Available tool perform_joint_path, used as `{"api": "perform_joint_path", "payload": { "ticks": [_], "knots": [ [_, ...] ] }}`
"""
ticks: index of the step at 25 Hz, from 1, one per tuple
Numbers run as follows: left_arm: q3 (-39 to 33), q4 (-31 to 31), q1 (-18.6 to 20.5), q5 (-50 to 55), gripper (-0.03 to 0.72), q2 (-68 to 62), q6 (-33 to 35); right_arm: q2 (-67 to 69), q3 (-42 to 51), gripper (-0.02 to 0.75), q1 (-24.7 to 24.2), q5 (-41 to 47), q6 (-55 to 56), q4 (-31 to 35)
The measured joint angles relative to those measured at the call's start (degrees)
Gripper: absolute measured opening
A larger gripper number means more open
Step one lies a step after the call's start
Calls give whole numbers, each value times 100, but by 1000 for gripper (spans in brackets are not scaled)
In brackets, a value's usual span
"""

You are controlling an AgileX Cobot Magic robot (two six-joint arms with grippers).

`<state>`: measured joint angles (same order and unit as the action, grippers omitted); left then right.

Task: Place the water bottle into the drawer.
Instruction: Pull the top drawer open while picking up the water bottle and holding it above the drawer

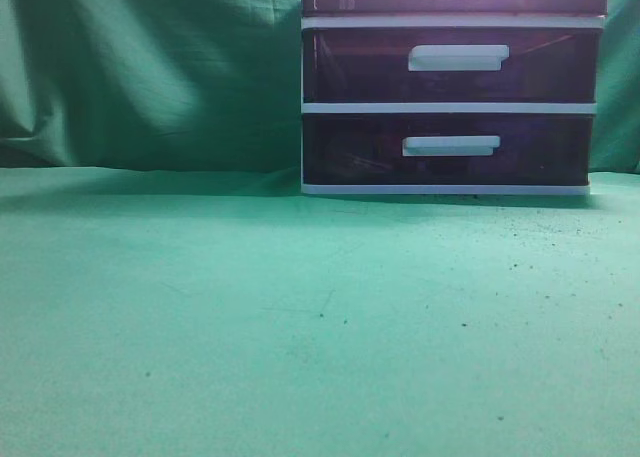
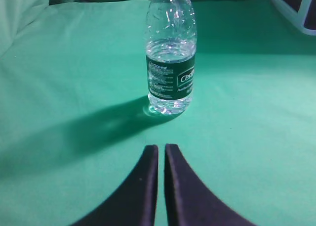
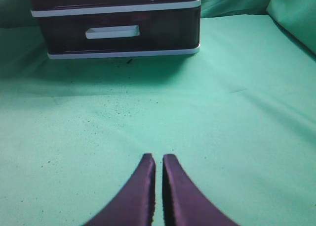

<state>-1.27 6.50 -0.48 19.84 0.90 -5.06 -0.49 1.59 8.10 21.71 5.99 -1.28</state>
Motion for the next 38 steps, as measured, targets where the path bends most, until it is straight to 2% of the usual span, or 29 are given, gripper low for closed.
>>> {"api": "perform_joint_path", "payload": {
  "ticks": [23,26,35,38],
  "knots": [
    [0,-128,0,-166,0,0,0,0,0,0,0,0,0,0],
    [0,-346,0,-1097,0,0,0,0,0,0,0,0,0,0],
    [0,-302,0,-4097,0,0,0,0,0,0,0,0,0,0],
    [33,-302,0,-4105,0,0,-351,0,0,0,0,0,0,0]
  ]
}}
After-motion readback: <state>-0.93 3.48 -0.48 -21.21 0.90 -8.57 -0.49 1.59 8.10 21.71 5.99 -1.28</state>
